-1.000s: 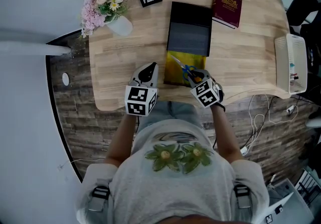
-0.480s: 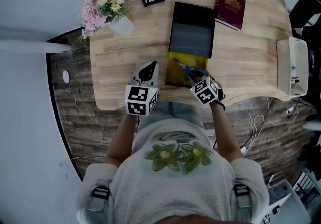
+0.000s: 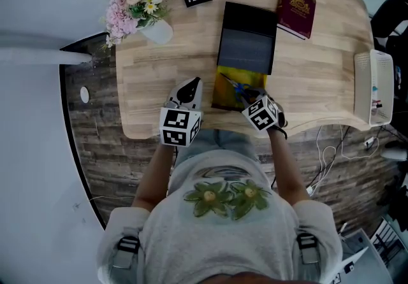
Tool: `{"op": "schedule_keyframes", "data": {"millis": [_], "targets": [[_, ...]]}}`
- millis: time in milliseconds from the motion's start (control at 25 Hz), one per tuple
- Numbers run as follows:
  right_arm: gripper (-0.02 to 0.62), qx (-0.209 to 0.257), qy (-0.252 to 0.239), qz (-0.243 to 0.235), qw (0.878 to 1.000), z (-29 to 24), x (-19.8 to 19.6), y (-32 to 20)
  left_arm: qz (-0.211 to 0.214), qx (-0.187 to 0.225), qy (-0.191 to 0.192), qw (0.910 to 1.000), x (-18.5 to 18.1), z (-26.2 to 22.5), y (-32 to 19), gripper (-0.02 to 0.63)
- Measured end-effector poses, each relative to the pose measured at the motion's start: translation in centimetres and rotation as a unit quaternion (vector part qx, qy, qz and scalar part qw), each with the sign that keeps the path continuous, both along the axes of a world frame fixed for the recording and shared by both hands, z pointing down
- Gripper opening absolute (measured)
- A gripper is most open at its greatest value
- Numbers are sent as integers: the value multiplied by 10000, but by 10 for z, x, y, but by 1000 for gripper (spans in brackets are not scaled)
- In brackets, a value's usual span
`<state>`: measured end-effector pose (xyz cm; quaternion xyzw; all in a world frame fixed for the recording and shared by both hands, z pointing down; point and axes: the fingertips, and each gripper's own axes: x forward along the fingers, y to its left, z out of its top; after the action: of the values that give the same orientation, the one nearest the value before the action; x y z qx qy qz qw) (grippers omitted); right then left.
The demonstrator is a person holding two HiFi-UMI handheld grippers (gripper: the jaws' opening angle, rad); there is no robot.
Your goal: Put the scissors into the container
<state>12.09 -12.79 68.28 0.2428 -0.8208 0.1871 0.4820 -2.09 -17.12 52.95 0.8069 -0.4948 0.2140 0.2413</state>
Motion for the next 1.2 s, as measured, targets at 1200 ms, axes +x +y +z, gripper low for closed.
{"op": "schedule_keyframes", "data": {"millis": [1200], "targets": [[23, -4, 61, 333, 9994, -2, 3, -9, 127, 2, -42, 9999, 0, 3, -2, -6]]}}
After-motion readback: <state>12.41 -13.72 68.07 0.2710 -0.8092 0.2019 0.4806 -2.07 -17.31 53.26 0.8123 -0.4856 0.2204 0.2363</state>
